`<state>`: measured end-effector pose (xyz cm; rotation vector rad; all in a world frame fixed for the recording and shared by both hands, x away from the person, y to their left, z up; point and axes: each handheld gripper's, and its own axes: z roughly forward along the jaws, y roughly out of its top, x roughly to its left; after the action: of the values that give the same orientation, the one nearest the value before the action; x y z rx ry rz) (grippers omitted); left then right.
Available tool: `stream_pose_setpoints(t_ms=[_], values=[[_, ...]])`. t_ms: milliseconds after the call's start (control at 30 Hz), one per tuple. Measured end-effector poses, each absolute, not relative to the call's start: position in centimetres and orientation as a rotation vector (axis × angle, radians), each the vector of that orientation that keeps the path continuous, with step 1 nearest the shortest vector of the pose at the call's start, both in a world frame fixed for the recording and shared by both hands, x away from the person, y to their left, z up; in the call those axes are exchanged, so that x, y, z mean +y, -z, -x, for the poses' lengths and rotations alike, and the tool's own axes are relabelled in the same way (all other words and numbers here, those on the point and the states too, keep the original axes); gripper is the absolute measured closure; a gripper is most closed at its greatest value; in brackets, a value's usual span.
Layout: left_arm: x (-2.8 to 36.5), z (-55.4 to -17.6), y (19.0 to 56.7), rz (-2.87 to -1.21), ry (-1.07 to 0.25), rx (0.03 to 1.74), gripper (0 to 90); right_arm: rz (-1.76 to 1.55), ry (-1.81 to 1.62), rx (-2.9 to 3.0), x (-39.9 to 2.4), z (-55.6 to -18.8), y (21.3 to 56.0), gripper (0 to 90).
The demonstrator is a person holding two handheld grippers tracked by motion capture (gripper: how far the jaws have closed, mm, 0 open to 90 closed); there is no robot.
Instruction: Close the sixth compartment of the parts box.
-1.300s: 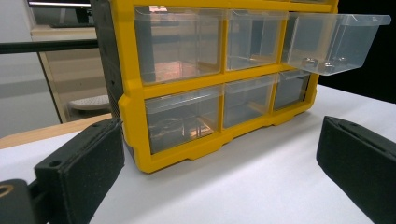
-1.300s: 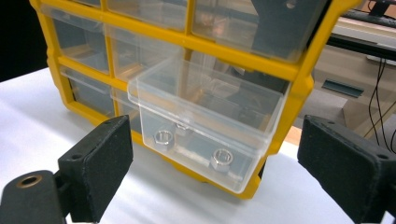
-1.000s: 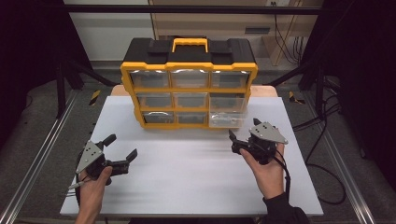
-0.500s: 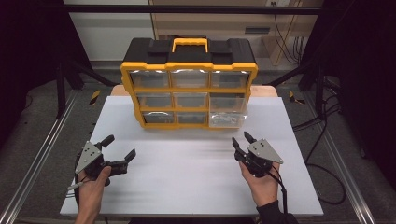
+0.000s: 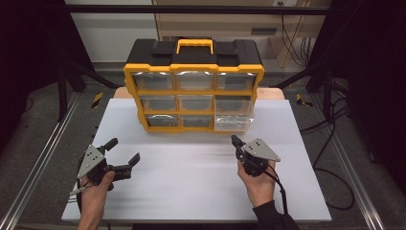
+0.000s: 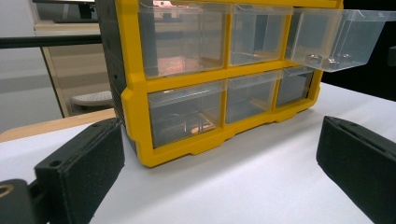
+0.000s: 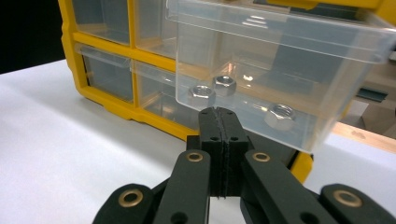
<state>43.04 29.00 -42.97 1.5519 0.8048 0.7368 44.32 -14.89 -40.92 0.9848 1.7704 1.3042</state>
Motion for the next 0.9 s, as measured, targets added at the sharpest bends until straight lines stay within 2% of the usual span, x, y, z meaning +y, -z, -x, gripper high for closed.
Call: stream_pose_setpoints(t_ms=[900], values=[[28.8, -42.8, 42.5, -1.538, -0.737, 0.782, 0.8, -1.106, -1.206, 1.776, -14.2, -47.6, 40.8, 90.0]])
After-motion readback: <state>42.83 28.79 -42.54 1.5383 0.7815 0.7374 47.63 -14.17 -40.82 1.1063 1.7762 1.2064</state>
